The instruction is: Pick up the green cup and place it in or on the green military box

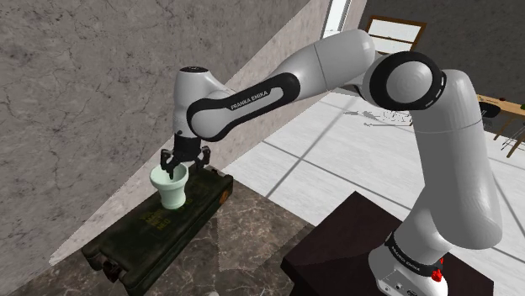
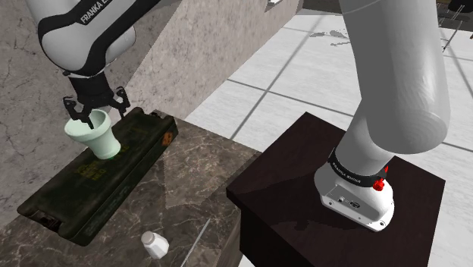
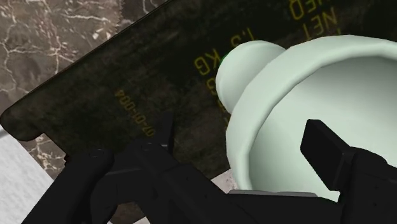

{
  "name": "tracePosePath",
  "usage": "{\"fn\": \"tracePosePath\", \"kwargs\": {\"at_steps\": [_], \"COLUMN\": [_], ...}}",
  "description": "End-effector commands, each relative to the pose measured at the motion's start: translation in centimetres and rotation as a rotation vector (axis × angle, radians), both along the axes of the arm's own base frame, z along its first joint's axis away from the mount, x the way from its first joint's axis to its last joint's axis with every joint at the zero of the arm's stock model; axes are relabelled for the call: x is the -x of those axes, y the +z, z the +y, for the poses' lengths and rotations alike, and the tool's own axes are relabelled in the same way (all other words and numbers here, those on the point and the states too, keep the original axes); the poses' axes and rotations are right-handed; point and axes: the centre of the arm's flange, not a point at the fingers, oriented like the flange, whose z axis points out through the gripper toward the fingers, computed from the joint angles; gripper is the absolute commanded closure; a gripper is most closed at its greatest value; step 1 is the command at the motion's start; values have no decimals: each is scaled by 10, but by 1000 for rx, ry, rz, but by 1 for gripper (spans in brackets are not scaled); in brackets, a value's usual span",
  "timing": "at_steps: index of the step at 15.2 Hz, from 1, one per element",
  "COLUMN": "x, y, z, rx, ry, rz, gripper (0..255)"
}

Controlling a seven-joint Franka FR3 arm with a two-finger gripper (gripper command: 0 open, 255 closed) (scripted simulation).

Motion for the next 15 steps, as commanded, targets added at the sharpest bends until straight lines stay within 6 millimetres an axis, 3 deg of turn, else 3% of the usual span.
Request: {"fn": "tracePosePath", "kwargs": {"at_steps": [1, 3, 7, 15], "x": [0, 0, 2, 2], "y": [0, 0, 49, 49], "z": [0, 0, -6, -6], "rx": [0, 0, 0, 0], "ry": [0, 0, 0, 0], "rz": [0, 0, 0, 0], "gripper": [0, 0, 0, 0]}}
